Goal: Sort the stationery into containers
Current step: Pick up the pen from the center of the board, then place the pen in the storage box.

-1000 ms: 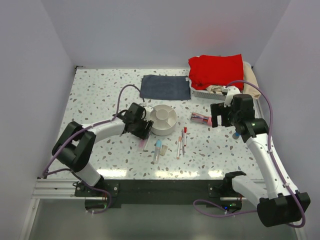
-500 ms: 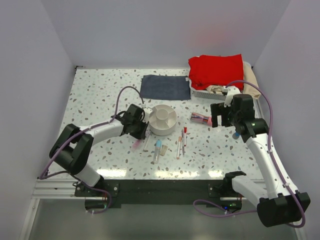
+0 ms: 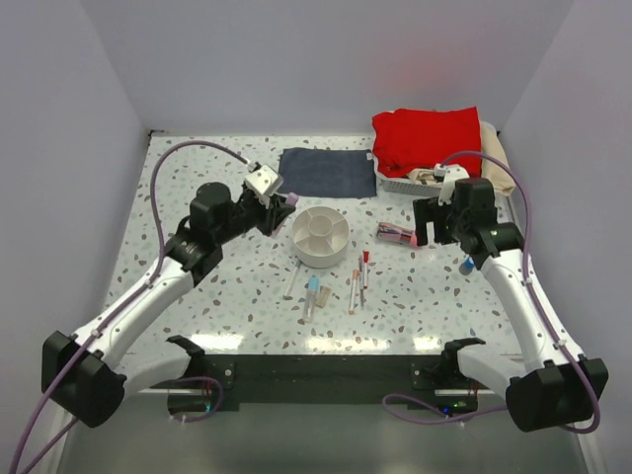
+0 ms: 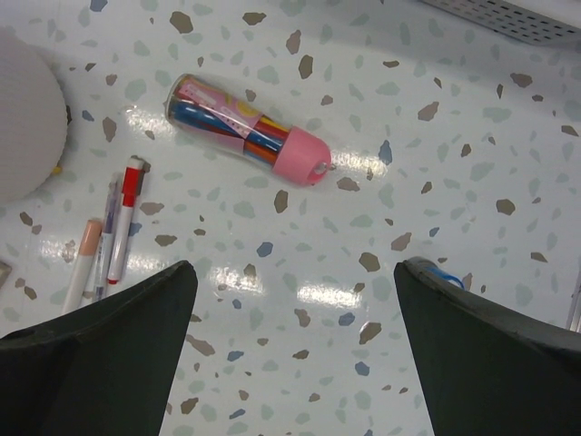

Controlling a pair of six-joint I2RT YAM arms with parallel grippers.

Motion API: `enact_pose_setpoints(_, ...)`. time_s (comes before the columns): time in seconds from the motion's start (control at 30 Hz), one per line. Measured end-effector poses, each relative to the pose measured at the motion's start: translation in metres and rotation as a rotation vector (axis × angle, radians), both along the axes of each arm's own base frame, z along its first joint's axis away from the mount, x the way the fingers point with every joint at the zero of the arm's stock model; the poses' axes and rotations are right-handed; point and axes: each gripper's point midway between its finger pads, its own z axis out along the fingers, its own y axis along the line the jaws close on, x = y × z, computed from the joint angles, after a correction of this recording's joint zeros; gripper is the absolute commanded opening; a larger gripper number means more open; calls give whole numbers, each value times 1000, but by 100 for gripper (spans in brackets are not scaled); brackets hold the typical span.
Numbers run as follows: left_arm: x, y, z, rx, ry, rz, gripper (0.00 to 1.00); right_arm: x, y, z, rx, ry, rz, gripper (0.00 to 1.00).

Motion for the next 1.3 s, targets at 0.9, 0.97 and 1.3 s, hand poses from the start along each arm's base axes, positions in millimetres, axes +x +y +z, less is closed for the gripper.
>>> enact_pose_setpoints(0.9,115,-95,-43,-233,-53,-148,0,10,-27,12,-35,-34,-74,94)
enact_pose_setpoints(0.97,115,-99,-54,-234,-26,-152,0,11,-28,12,-36,-32,-77,94)
enact_pose_setpoints(1.3,115,-103,-73,-233,30,-151,5,11,-28,11,-36,-30,-78,94)
